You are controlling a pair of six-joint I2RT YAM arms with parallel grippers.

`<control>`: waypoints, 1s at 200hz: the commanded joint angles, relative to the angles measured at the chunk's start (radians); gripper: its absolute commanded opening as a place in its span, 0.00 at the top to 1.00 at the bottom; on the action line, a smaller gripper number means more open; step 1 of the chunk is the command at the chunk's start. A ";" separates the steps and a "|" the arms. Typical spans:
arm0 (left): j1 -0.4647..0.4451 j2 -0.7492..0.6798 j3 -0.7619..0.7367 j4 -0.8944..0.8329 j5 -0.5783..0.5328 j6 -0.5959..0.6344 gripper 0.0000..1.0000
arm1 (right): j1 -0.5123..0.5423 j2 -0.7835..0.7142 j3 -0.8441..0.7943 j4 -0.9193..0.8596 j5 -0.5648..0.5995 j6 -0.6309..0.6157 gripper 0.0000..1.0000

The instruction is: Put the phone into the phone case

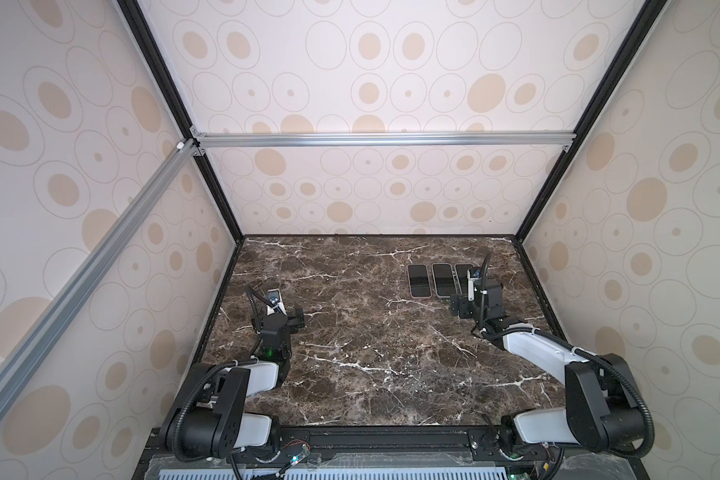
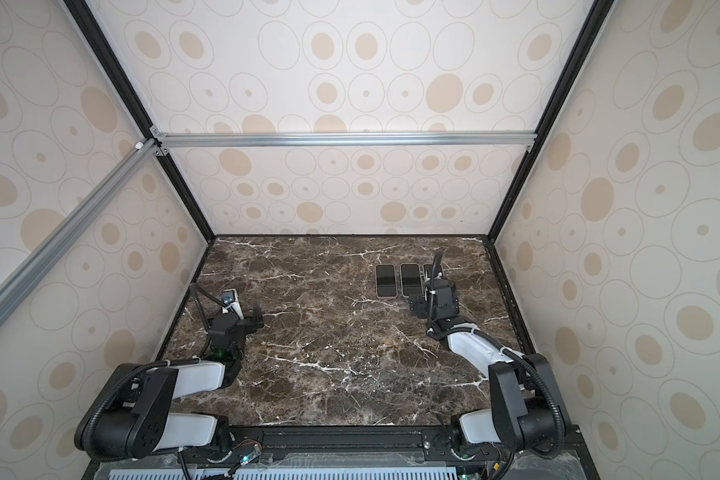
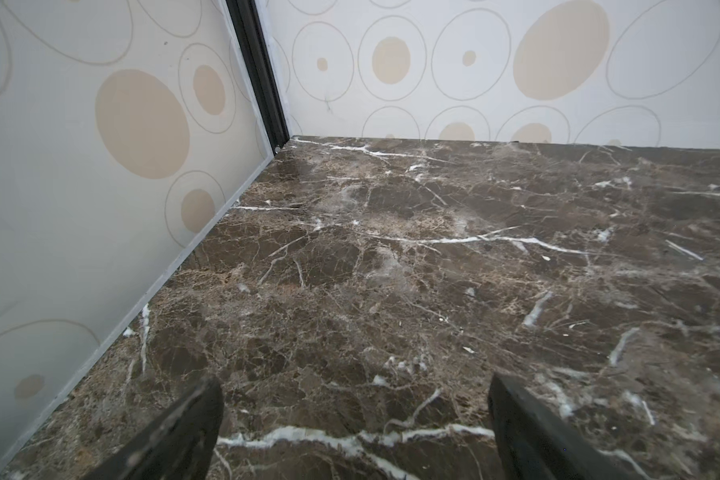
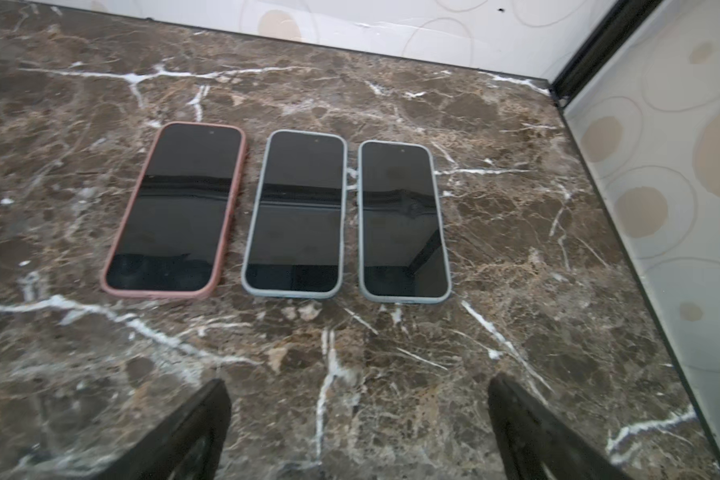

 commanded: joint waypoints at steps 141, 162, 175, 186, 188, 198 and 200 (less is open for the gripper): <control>0.086 0.200 -0.044 0.474 0.109 0.055 0.00 | -0.173 0.169 -0.219 0.604 -0.183 -0.017 0.00; 0.086 0.199 -0.035 0.451 0.129 0.063 0.00 | -0.174 0.160 -0.210 0.572 -0.185 -0.017 0.00; 0.085 0.200 -0.027 0.443 0.145 0.073 0.00 | -0.174 0.163 -0.213 0.581 -0.184 -0.017 0.00; 0.084 0.201 -0.027 0.444 0.175 0.083 0.00 | -0.174 0.161 -0.214 0.583 -0.184 -0.017 0.00; 0.084 0.201 -0.027 0.443 0.180 0.085 0.00 | -0.173 0.160 -0.214 0.582 -0.185 -0.016 0.00; 0.084 0.201 -0.018 0.423 0.210 0.096 0.00 | -0.174 0.156 -0.214 0.573 -0.186 -0.018 0.00; 0.084 0.202 -0.015 0.420 0.216 0.098 0.00 | -0.173 0.155 -0.214 0.573 -0.186 -0.018 0.00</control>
